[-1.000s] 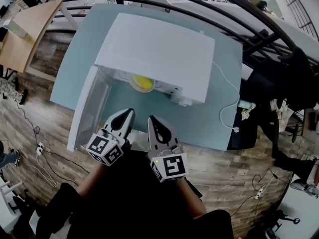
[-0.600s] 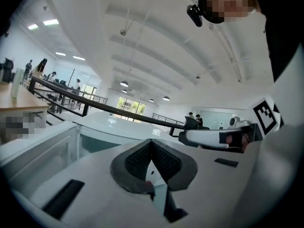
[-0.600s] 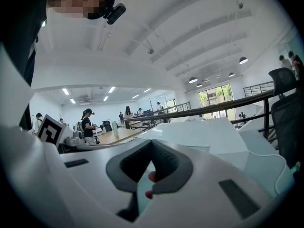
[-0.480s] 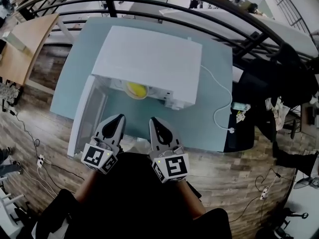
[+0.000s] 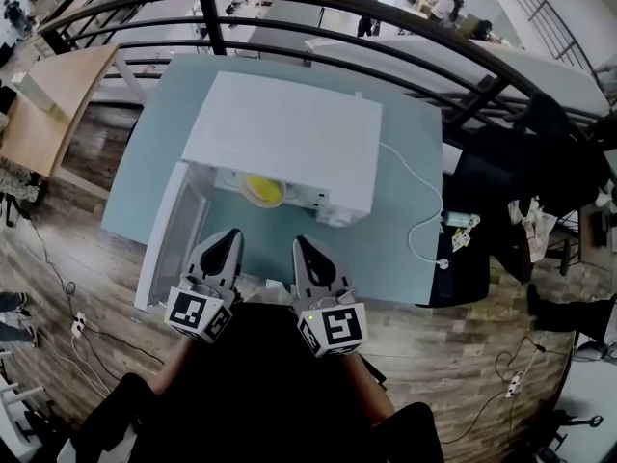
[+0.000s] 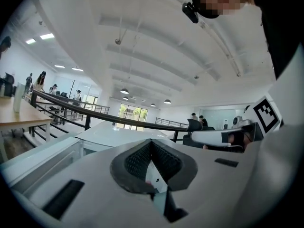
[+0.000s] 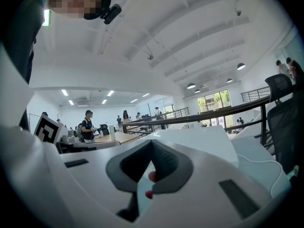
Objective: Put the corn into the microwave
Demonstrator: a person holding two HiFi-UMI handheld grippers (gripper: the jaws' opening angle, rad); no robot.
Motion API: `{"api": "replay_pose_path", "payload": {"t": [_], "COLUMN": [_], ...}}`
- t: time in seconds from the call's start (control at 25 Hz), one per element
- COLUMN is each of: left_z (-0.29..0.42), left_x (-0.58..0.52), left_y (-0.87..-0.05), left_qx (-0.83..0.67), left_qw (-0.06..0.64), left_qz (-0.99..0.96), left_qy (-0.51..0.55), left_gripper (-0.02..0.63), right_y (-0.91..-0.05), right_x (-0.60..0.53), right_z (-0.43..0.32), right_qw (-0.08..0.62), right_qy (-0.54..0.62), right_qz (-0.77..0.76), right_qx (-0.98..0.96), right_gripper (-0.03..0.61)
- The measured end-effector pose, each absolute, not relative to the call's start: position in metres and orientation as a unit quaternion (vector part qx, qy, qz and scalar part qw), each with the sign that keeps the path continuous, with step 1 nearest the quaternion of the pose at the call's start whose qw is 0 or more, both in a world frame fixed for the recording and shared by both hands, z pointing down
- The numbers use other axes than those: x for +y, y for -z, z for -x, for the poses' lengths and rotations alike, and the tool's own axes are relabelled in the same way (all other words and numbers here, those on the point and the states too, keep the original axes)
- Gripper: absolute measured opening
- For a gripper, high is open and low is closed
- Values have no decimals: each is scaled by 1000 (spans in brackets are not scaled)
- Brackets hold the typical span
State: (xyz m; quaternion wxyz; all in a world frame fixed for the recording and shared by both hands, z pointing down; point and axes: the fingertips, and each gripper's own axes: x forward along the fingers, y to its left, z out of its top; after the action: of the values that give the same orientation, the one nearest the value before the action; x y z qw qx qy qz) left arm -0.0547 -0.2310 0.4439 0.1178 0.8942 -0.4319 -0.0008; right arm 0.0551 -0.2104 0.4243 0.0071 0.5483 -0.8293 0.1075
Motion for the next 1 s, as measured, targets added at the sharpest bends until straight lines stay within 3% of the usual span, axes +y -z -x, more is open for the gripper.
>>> {"api": "replay_pose_path", "payload": {"t": [1.0], "left_z": [62], "left_x": [-238], "left_y": [-443], "left_qx": [-443], "left_qw": [121], "left_qz": [-888], "left_qy": [12], "left_gripper": [3], "right_y": [-418], "right_x": [-217], "right_z": [-44], "right_qw": [10], "right_qy": [-88], "right_qz": [-538], "right_qx": [-838], "right_gripper": [9]}}
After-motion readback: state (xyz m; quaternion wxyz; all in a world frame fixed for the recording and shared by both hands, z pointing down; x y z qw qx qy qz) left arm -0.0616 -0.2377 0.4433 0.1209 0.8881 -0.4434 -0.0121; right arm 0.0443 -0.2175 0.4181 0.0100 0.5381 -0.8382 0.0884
